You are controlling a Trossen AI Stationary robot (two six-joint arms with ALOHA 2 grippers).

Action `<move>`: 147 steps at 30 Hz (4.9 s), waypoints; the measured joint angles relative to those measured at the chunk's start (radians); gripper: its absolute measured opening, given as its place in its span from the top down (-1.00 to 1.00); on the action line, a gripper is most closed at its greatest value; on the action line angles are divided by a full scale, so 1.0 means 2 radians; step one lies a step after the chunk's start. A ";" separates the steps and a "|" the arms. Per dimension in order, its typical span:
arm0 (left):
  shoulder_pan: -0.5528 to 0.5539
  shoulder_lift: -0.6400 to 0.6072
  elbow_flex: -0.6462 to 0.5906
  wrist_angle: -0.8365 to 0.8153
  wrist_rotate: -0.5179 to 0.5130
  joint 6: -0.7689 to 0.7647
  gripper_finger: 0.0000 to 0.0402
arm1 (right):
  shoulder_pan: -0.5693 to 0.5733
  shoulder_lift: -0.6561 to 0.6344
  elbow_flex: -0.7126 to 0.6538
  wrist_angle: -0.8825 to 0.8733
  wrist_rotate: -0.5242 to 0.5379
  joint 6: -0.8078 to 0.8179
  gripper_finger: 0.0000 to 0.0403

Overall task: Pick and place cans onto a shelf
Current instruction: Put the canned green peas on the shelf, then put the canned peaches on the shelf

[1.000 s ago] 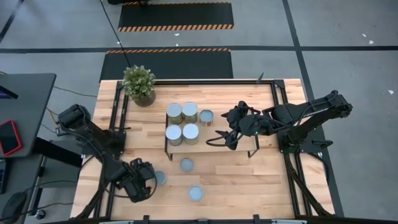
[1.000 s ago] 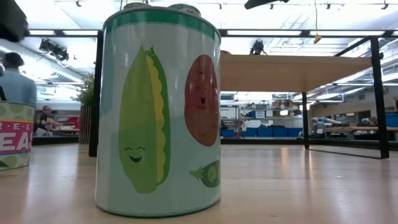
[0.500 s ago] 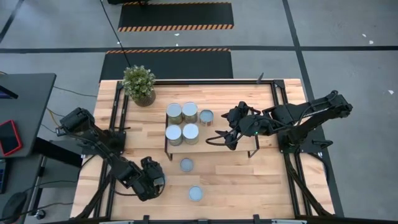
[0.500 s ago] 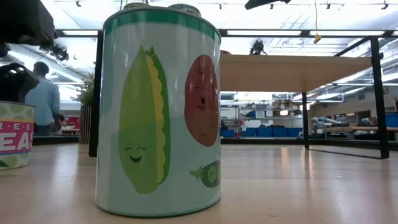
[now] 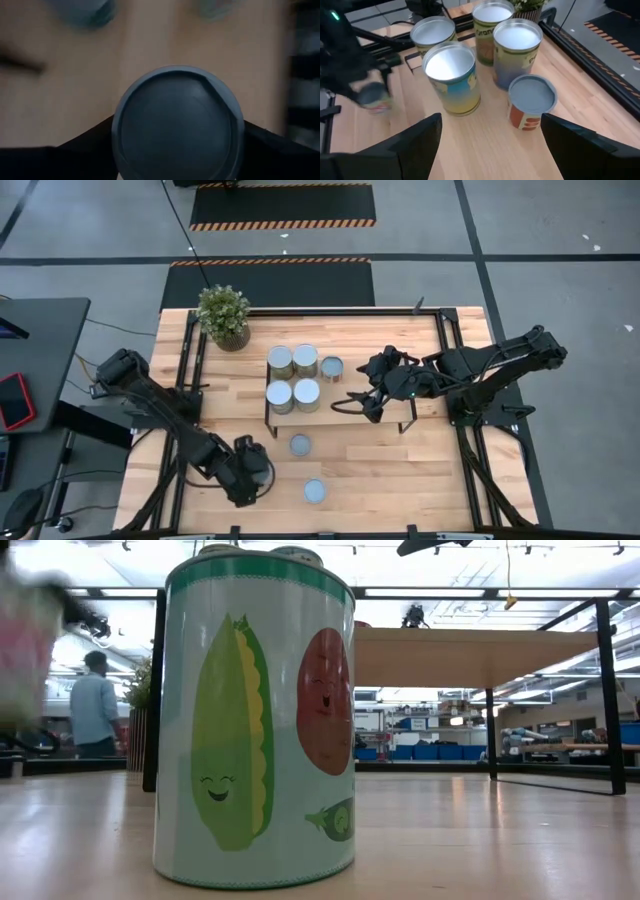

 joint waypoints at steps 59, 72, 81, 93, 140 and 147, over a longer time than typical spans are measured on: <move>0.365 0.201 0.456 -0.199 0.127 0.479 -0.64 | -0.007 -0.073 -0.050 -0.048 -0.034 0.050 -0.72; 0.356 0.201 0.460 -0.186 0.102 0.468 -0.74 | -0.007 -0.073 -0.050 -0.040 -0.032 0.050 -0.72; 0.357 0.200 0.490 -0.189 0.097 0.469 -0.76 | -0.009 -0.073 -0.050 -0.040 -0.032 0.050 -0.72; 0.357 0.200 0.537 -0.199 0.095 0.476 -0.76 | -0.009 -0.074 -0.050 -0.040 -0.032 0.050 -0.72; 0.364 -0.199 0.149 -0.040 -0.077 0.376 -0.13 | -0.410 0.073 0.002 0.039 -0.288 -0.149 -0.72; 0.415 -0.281 0.062 0.023 -0.056 0.421 -0.07 | -0.434 0.184 0.129 -0.011 -0.288 -0.158 -0.72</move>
